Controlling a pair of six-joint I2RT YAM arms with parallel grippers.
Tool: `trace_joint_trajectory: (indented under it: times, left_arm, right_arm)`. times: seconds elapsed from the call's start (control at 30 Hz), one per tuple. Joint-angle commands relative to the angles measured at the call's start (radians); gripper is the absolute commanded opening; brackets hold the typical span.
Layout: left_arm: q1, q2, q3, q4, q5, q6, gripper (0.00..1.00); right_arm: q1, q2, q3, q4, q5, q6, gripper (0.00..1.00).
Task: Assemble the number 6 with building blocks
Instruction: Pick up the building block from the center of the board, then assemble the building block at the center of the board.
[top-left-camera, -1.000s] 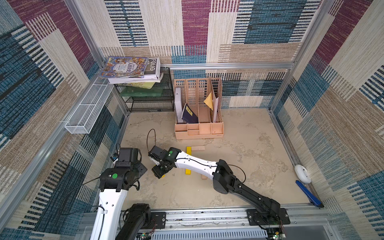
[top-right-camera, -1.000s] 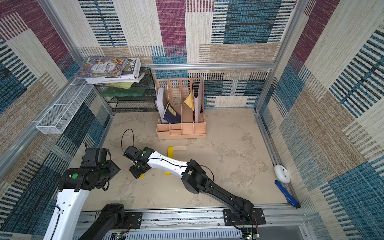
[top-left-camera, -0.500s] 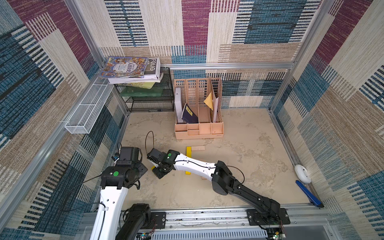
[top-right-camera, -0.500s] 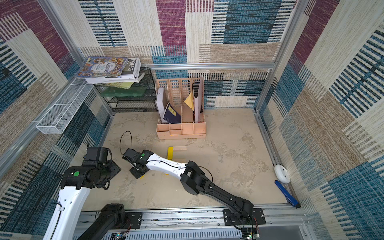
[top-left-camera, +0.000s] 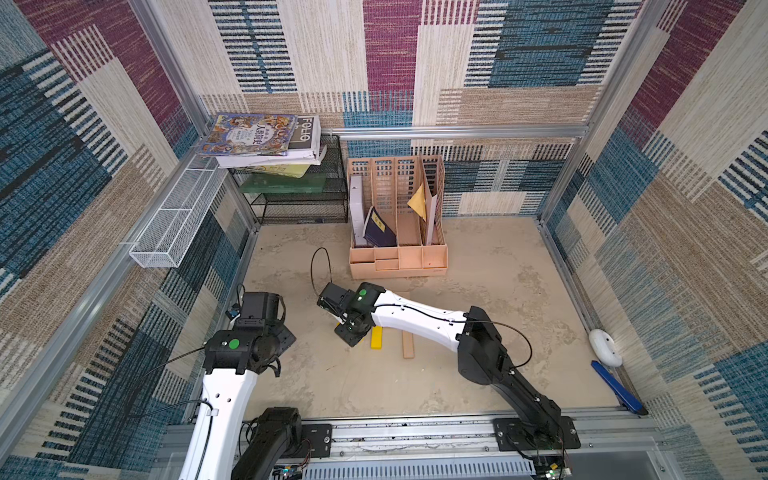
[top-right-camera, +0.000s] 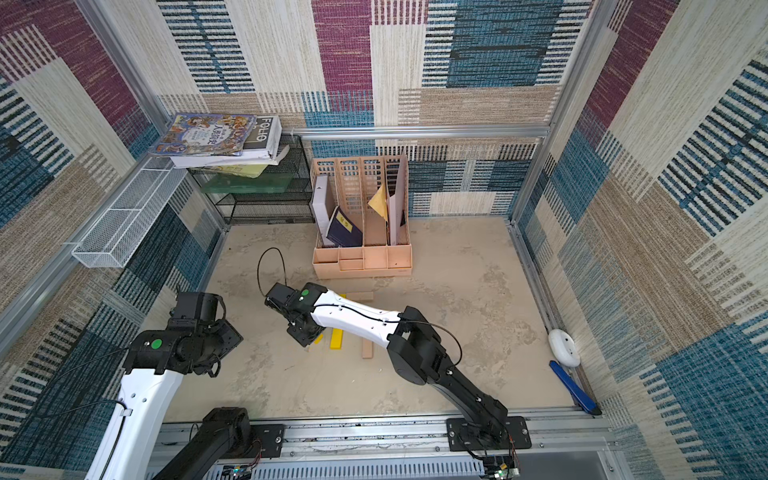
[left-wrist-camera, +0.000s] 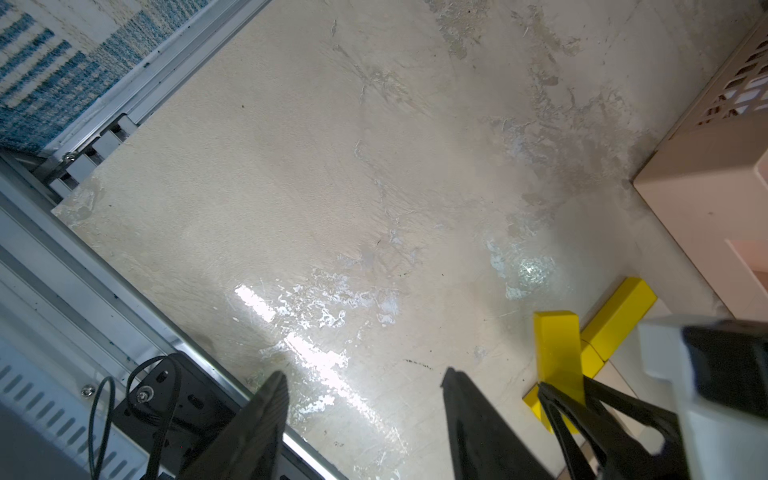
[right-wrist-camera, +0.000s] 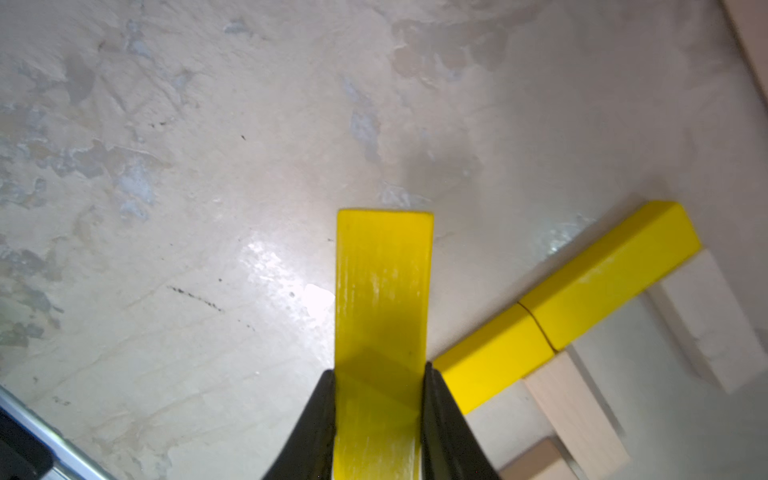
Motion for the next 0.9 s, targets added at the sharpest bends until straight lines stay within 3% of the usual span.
trace_joint_trajectory:
  times: [0.0, 0.23, 0.33, 0.7, 0.87]
  left_arm:
    - [0.002, 0.0, -0.001, 0.006, -0.022, 0.012, 0.63]
    - [0.004, 0.002, -0.023, 0.015, -0.004, 0.011, 0.63]
    - [0.004, 0.003, -0.034, 0.024, 0.005, 0.009, 0.63]
    - [0.004, 0.025, -0.044, 0.046, 0.018, 0.01, 0.62]
    - [0.003, 0.027, -0.059, 0.054, 0.026, 0.014, 0.62]
  right_arm:
    - [0.012, -0.076, -0.085, 0.004, -0.019, -0.091, 0.28]
    - [0.067, -0.302, -0.462, 0.171, -0.096, -0.299, 0.31]
    - [0.07, -0.34, -0.552, 0.209, -0.111, -0.339, 0.33]
    - [0.085, -0.274, -0.598, 0.262, -0.127, -0.403, 0.36]
    - [0.094, -0.236, -0.615, 0.233, -0.091, -0.41, 0.44]
